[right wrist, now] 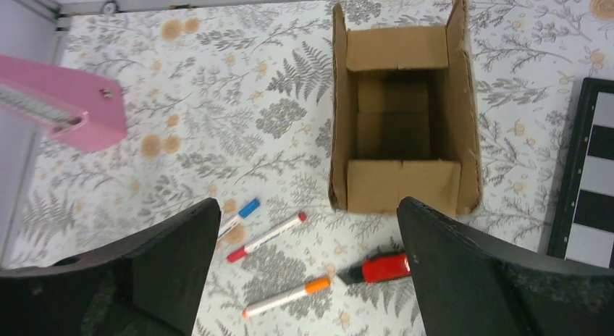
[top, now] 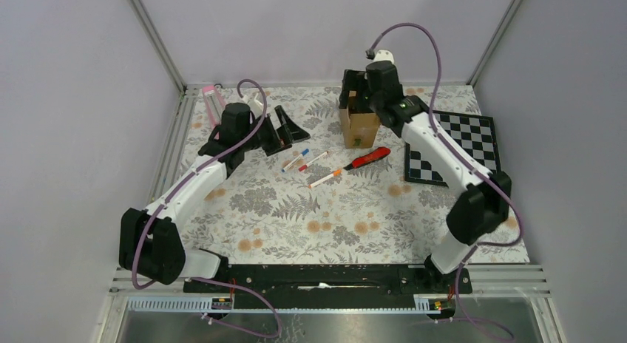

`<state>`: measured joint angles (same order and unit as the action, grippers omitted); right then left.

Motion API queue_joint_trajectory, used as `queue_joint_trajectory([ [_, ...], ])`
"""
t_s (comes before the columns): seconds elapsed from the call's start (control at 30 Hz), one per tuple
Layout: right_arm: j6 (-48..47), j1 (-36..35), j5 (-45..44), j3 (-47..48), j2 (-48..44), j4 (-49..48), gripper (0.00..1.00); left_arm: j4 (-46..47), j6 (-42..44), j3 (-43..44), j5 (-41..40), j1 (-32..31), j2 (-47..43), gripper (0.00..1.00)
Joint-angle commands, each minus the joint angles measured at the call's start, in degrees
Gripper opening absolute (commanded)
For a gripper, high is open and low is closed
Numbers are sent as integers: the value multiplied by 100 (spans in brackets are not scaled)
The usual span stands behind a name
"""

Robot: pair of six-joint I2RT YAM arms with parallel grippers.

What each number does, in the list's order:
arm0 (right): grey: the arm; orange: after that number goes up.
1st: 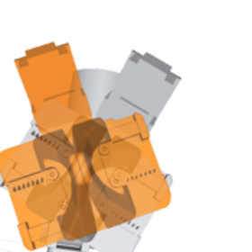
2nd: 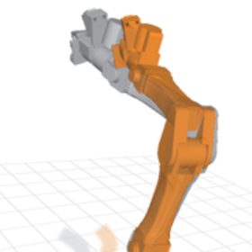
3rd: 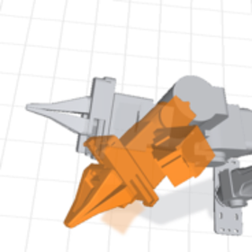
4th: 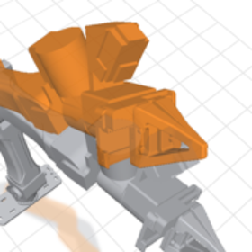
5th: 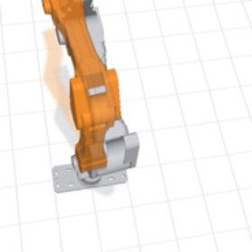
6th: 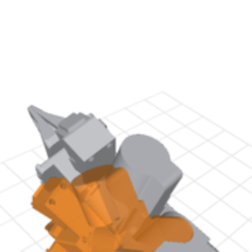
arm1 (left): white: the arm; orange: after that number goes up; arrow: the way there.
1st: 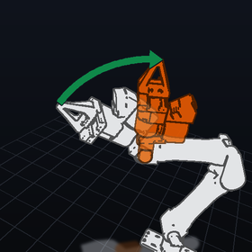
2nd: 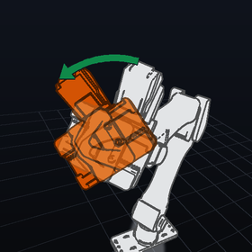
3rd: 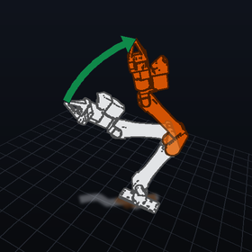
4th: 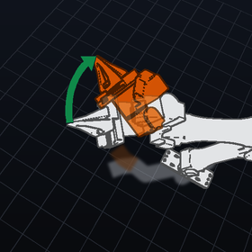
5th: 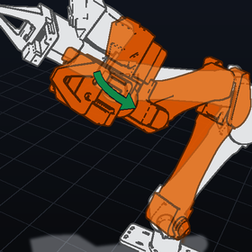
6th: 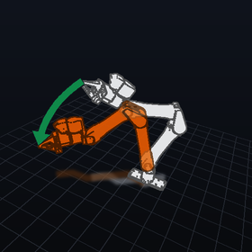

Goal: Unpack the express box

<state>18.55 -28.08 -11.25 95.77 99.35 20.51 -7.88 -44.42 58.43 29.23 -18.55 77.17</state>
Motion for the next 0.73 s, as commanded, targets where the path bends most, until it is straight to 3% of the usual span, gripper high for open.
queue_joint_trajectory([
  [0.0, 323, -58, 362, -842, -1071, -518, 100, -99, 328, 479, -136, -226, -167, 99],
  [0.4, 780, -53, 806, -3361, -3479, -1388, 99, -1087, 1055, 916, -1179, -519, -657, 99],
  [0.7, 829, -58, 885, -3615, -3935, -1262, 100, -1214, 1164, 853, -1514, -527, -817, 99],
])
